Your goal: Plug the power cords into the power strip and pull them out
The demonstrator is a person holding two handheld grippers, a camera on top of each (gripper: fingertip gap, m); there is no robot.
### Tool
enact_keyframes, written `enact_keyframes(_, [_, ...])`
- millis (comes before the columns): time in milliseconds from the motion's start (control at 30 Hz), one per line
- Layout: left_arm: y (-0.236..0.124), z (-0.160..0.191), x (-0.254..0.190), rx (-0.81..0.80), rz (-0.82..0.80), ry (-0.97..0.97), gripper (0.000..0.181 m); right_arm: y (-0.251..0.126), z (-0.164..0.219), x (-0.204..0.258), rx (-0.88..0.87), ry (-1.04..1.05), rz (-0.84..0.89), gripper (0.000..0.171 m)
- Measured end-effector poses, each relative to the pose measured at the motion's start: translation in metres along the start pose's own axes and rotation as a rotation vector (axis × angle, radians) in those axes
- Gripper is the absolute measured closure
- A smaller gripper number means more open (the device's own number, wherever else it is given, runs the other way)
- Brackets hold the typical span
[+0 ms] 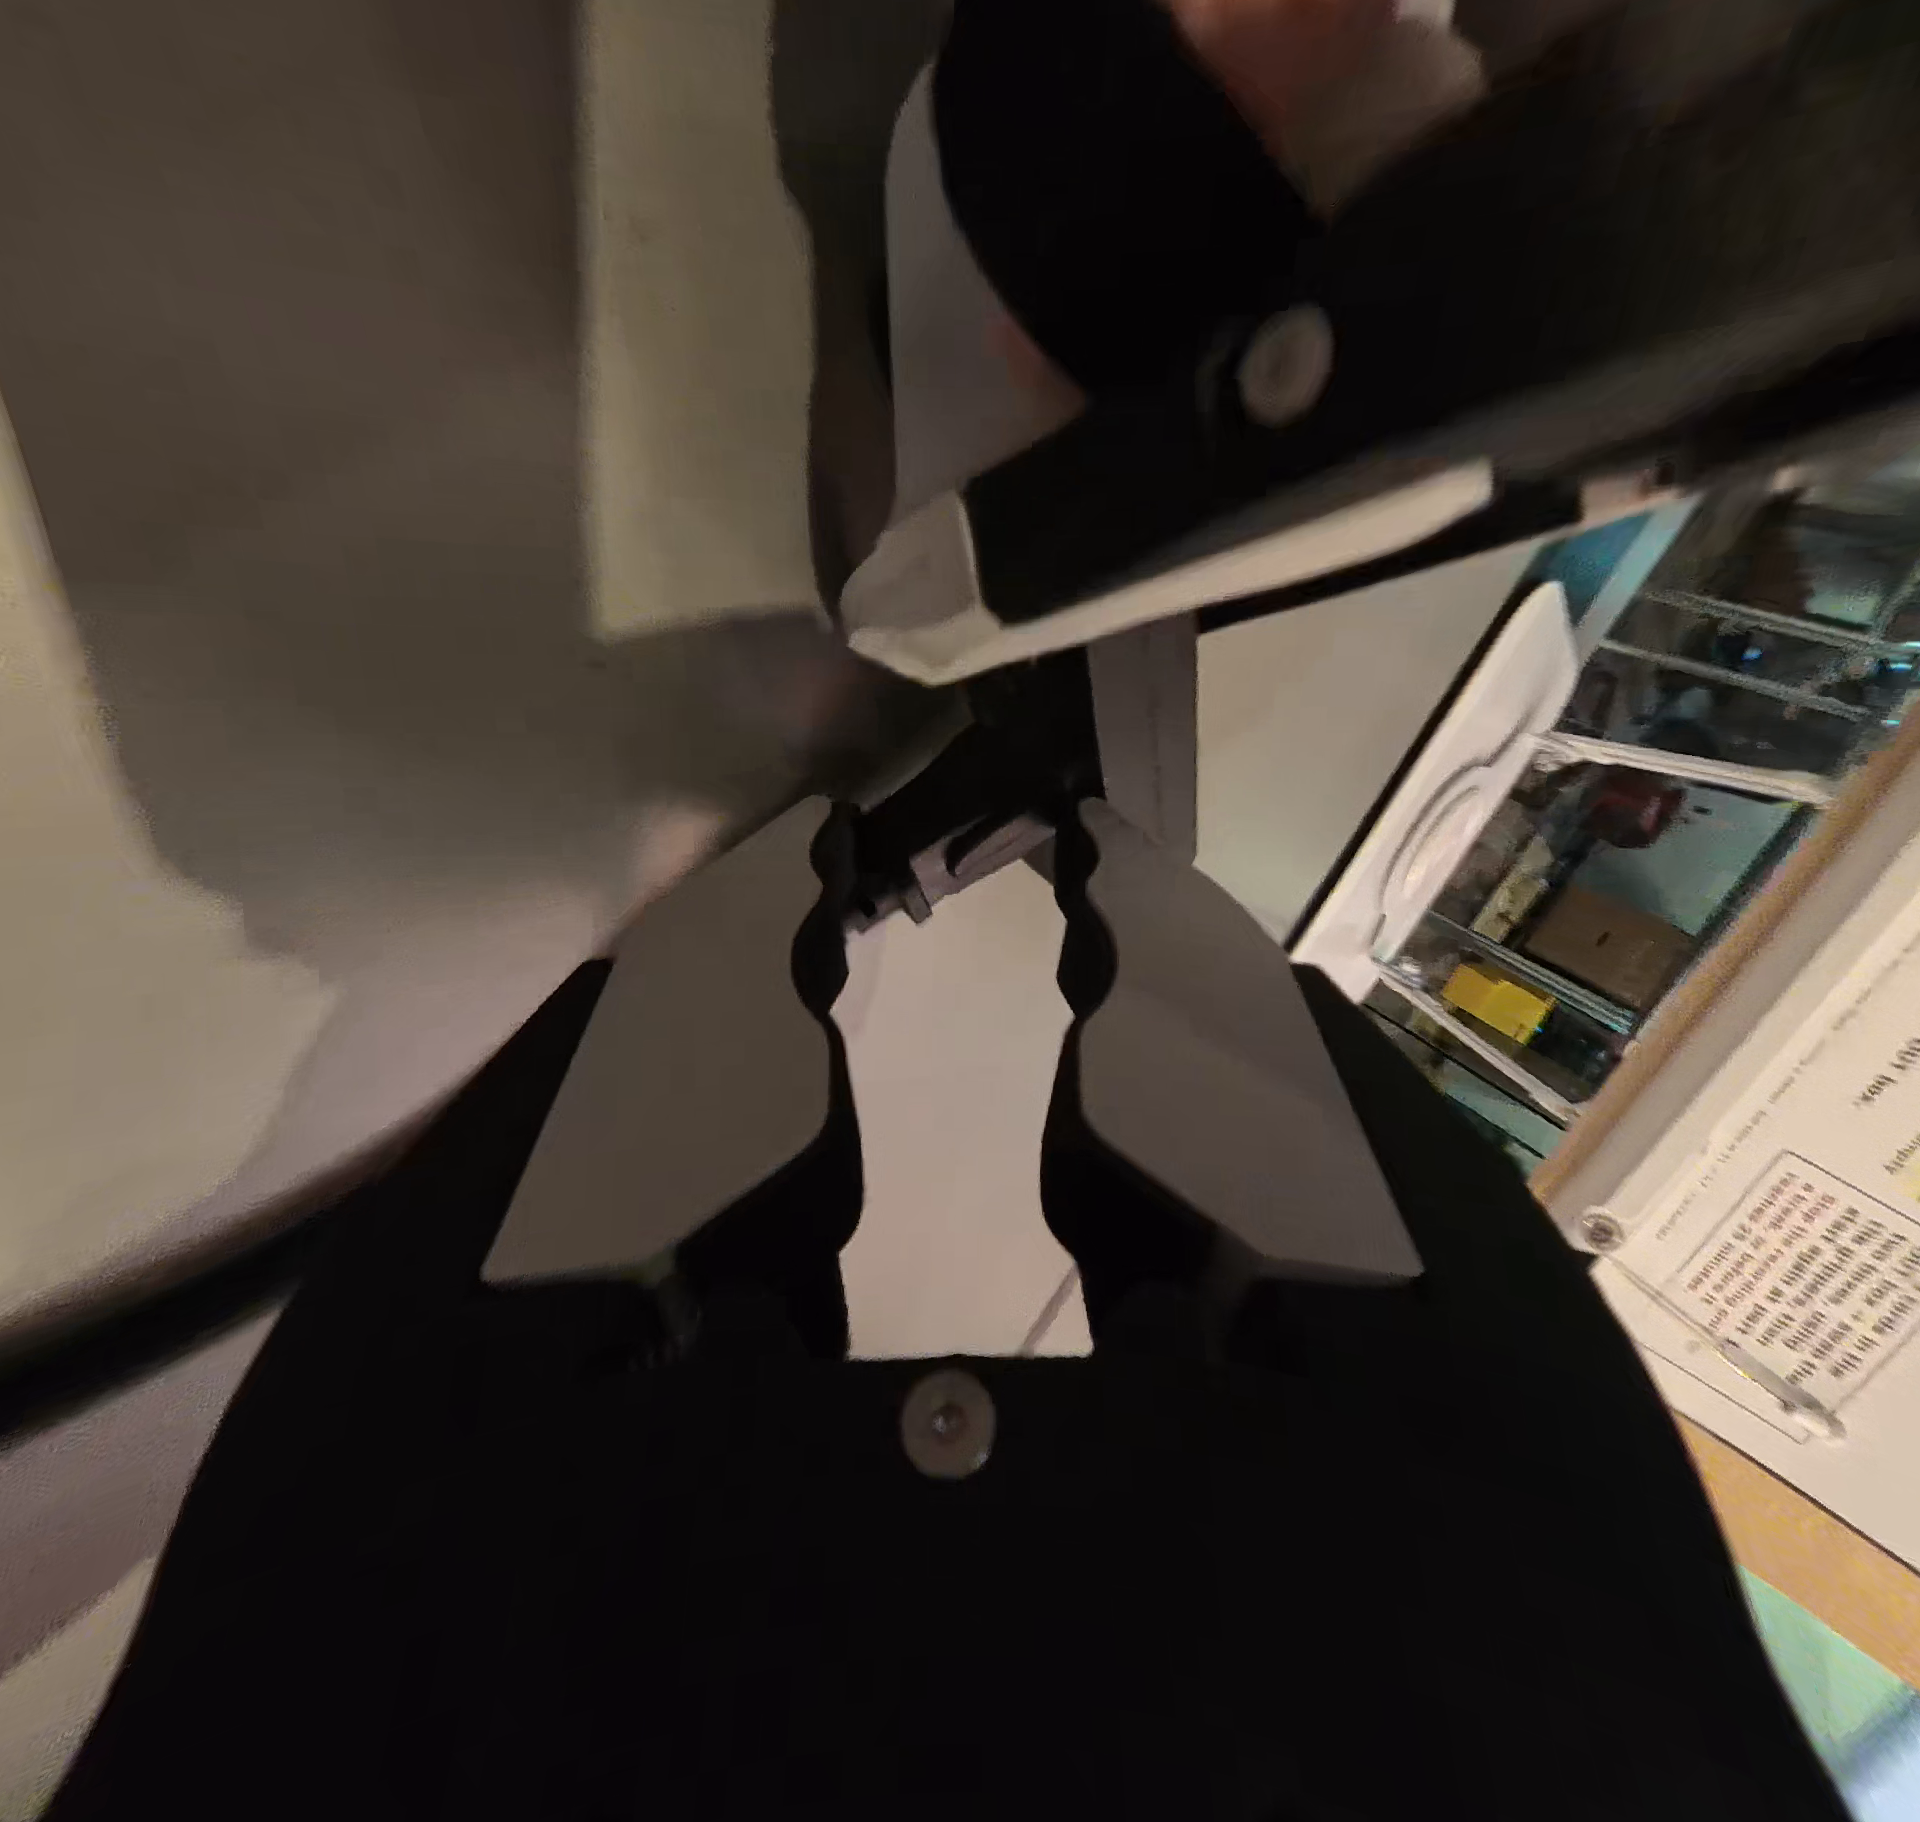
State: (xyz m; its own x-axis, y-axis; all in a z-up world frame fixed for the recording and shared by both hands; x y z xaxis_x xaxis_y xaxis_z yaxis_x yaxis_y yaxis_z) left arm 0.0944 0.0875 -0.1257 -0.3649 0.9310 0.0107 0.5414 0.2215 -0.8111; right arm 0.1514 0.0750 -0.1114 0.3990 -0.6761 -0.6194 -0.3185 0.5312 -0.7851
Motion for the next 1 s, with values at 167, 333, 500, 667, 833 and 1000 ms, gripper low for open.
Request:
enact_keyframes(167, [0.001,0.000,0.003,-0.054,0.032,0.032,0.142,-0.005,0.001,-0.005,-0.105,0.108,-0.150,0.131])
enact_keyframes(333, [0.001,0.000,0.004,-0.096,0.025,0.005,0.146,-0.007,0.005,-0.006,-0.240,0.484,-0.080,0.139])
enact_keyframes(500, [0.002,-0.001,0.004,-0.096,0.027,-0.008,0.147,-0.008,0.005,-0.003,-0.288,0.446,0.157,0.125])
enact_keyframes(667, [0.001,-0.001,0.005,-0.098,0.027,-0.021,0.150,-0.007,0.004,0.003,-0.276,0.447,0.144,0.123])
enact_keyframes(833, [0.001,-0.001,0.005,-0.104,0.032,-0.028,0.150,-0.009,0.000,0.006,-0.272,0.404,0.188,0.126])
enact_keyframes(1000, [0.001,-0.001,0.005,-0.105,0.034,-0.035,0.150,-0.009,-0.001,0.006,-0.262,0.413,0.184,0.128])
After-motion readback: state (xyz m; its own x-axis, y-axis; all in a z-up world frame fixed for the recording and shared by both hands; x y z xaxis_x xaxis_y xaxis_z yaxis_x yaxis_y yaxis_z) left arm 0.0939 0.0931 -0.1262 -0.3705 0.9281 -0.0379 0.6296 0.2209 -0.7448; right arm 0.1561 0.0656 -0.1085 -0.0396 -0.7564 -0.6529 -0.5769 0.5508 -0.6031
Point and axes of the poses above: each gripper's, where its closed fingertips meet, y out along the fingers, z out of its underside, x = y × z across the jaws, the point moved 4 cm from there along -y, back along the fingers, and after that the axes turned 4 degrees about -x, right-handed, at the moved point
